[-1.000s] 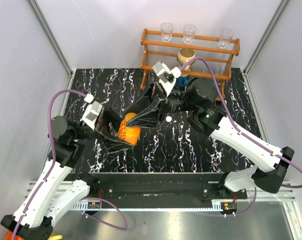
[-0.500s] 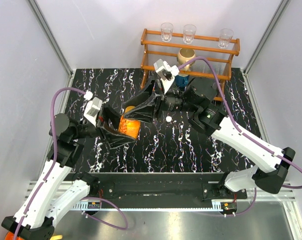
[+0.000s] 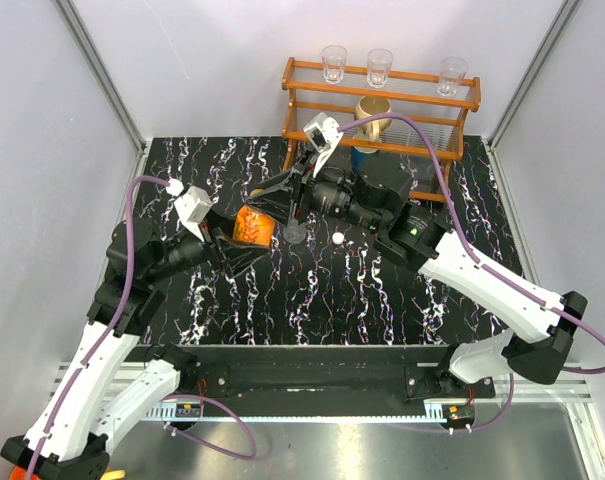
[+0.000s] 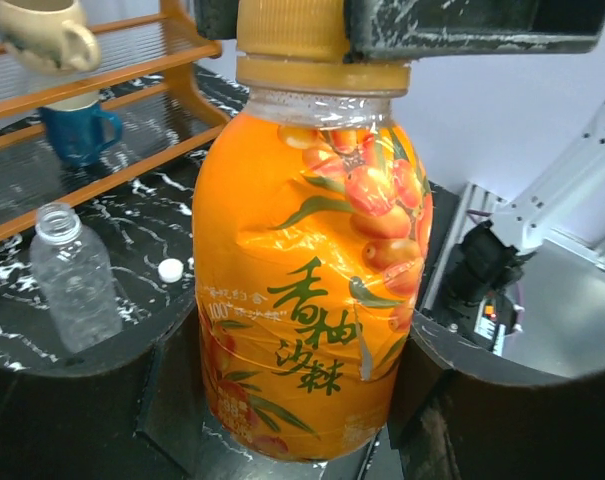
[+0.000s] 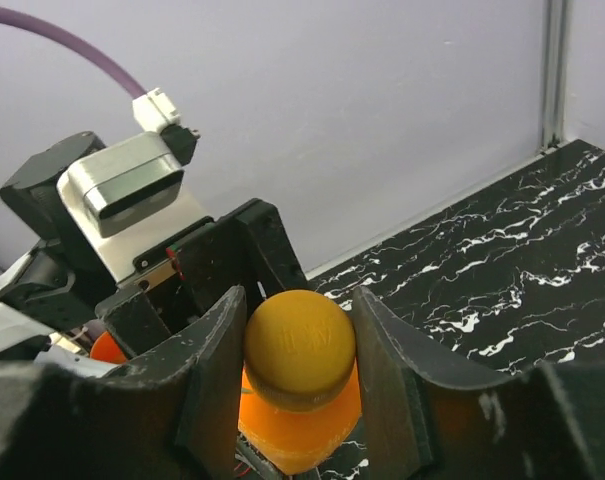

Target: Screw on the bottle caps

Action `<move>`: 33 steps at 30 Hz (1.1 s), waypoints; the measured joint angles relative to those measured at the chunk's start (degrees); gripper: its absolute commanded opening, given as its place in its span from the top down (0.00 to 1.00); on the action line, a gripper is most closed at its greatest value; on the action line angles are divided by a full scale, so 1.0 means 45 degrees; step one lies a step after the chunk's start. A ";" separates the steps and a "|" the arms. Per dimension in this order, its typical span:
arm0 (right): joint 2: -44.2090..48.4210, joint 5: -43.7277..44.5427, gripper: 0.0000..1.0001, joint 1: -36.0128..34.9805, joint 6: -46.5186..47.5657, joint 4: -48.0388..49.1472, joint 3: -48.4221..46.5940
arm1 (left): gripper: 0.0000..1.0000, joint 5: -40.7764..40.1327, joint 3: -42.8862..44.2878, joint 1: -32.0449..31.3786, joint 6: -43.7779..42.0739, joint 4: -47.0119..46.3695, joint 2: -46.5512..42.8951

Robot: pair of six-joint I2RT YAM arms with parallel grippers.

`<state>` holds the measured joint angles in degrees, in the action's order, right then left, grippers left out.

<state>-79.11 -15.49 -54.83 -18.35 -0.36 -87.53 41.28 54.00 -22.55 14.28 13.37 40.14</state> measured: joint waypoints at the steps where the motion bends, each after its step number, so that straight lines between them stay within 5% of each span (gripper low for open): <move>1: -0.0044 0.0238 0.44 -0.0029 0.0019 -0.0141 -0.0049 | 0.65 -0.0272 0.0000 0.0000 -0.0209 0.0170 -0.0034; 13: -0.0034 0.0563 0.33 -0.0175 -0.0092 -0.0758 -0.0068 | 0.62 -0.2909 0.0000 0.0311 -0.0588 0.0345 -0.0262; 25: -0.0248 0.0559 0.26 -0.0175 -0.0160 -0.0248 -0.0068 | 0.60 -0.1656 -0.0024 0.0311 0.0063 -0.0180 -0.0442; 33: -0.0345 0.0491 0.34 -0.0219 -0.0185 0.0617 -0.0068 | 0.59 -0.0432 -0.0311 0.0311 0.0597 -0.0845 -0.0505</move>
<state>-80.66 -13.28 -55.81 -19.18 2.42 -87.83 39.33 52.60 -21.15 16.97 9.56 37.87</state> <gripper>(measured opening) 0.716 0.607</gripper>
